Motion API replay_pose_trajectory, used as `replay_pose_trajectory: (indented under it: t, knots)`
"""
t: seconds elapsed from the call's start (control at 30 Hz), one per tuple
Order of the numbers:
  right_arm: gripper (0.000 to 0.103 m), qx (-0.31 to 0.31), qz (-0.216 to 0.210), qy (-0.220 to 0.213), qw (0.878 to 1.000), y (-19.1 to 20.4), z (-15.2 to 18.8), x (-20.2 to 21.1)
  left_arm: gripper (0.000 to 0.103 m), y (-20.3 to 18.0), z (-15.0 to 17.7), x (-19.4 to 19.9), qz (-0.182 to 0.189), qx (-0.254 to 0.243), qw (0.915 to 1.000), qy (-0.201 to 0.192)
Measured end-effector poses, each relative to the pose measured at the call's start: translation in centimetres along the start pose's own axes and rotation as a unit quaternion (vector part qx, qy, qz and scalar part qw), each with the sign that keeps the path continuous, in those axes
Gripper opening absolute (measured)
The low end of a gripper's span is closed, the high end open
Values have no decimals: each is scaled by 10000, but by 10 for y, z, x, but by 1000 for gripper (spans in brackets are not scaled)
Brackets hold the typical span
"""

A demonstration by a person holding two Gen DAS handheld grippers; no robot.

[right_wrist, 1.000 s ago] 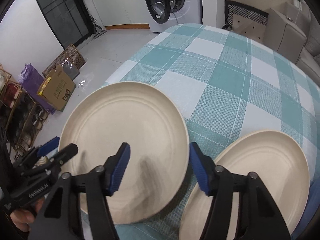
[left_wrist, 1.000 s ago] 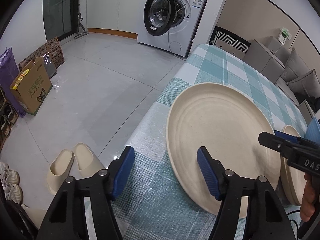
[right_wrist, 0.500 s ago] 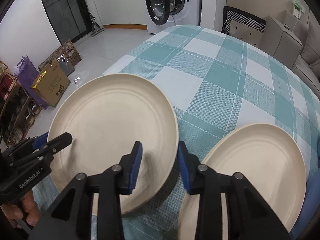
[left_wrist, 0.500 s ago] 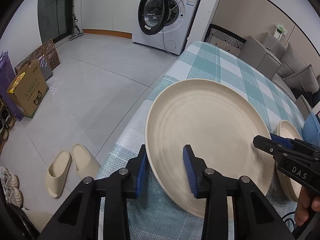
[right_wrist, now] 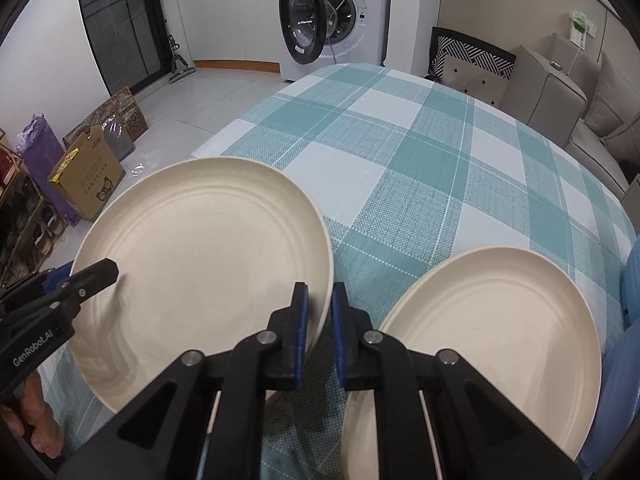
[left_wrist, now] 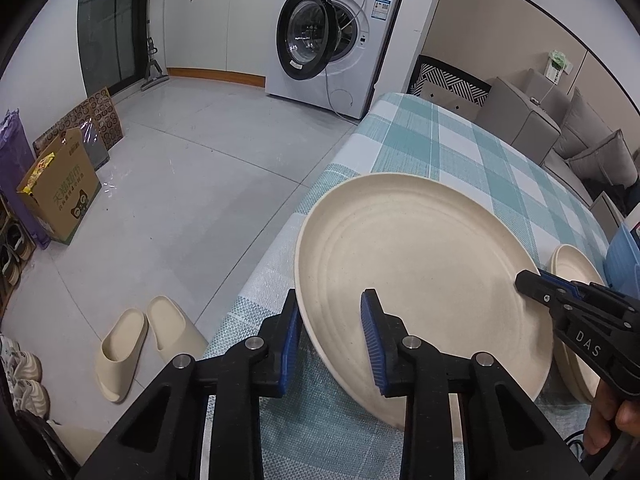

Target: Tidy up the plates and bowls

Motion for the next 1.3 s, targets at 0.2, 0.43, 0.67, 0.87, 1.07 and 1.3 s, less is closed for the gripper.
replay_pose_trajectory:
  t: [0.2, 0.43, 0.67, 0.87, 1.07, 1.3]
  knots:
    - [11, 38, 56, -236, 9997, 1, -5, 12, 30, -2, -5, 9, 17, -4, 9999, -143]
    - [11, 35, 82, -412, 9991, 1, -8, 26, 30, -7, -10, 27, 58, -56, 9993, -351]
    - [11, -46, 149, -608, 9980, -7, -9, 49, 30, -23, -15, 48, 152, -191, 9981, -566]
    - [11, -221, 243, -723, 9968, -22, -4, 72, 30, -44, -15, 66, 334, -372, 9963, -701]
    - [11, -376, 366, -800, 9954, -37, 5, 94, 30, -67, -13, 80, 507, -571, 9941, -773]
    - [11, -538, 551, -813, 9937, -54, 19, 114, 30, -88, -6, 85, 725, -723, 9921, -720]
Point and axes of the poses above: each gripper's, at about its wrist camera, not at the fingertips, and x roughly against the way its jaws point, y to its left, z to its underside, the point moved 7 cm from there along -x, roughly the way its jaws point
